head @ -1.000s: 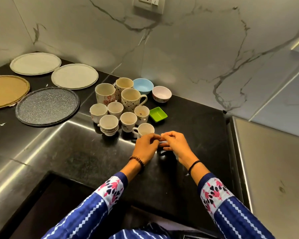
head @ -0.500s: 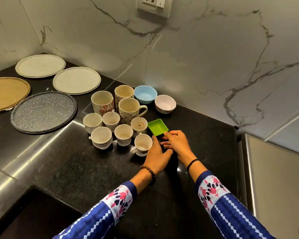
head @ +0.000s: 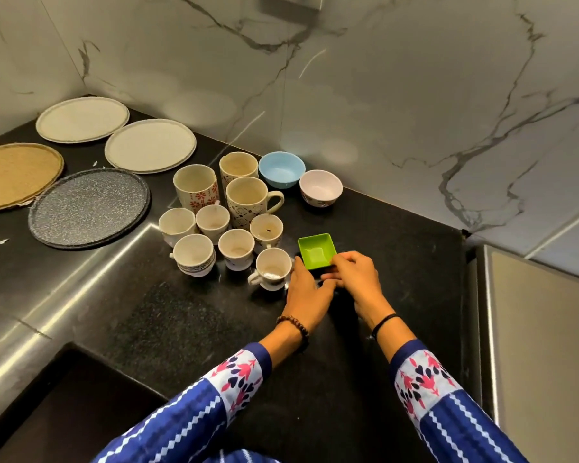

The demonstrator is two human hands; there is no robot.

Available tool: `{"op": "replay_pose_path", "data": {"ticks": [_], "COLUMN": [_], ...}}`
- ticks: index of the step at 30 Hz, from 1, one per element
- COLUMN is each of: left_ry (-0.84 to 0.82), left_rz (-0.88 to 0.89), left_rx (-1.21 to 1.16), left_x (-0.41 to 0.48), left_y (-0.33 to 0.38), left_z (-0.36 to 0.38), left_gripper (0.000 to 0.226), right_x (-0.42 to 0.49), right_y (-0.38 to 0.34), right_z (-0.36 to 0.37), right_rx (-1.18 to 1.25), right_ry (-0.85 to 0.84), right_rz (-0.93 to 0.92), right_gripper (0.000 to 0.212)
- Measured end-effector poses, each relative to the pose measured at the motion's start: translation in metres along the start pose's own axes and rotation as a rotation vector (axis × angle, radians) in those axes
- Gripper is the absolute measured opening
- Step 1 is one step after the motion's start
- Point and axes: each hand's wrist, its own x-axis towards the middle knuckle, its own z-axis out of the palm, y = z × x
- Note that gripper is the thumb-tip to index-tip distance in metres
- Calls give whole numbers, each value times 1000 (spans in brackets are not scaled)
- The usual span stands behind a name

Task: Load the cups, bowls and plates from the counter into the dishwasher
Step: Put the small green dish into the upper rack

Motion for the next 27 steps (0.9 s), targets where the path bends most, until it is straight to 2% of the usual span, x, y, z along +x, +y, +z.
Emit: {"op": "replay_pose_path", "data": {"ticks": [3,5,13,18,27], "left_ry": [-40,-71,-220,-426,-814], "left_rz": [16,52,109,161,247], "left_rx": [15,-3,65,111,302], "left_x": [-20,-31,-80,-122,-227], "left_y": [-1,-4,-24,-42,-65], "left_z": [-3,-6,-11,6,86], "left_gripper": [34,25,45,45,48], "right_x": [-26,-44,-130,-196,-312], "right_y": [16,27,74,111,200], "right_z": [-18,-30,-65,-89,-170], "right_rx": [38,80,238,372,696], "right_ry": [29,36,109,235,510], "right_rz": [2,10,-1,58,149], "right_gripper": [11,11,8,38,28]}}
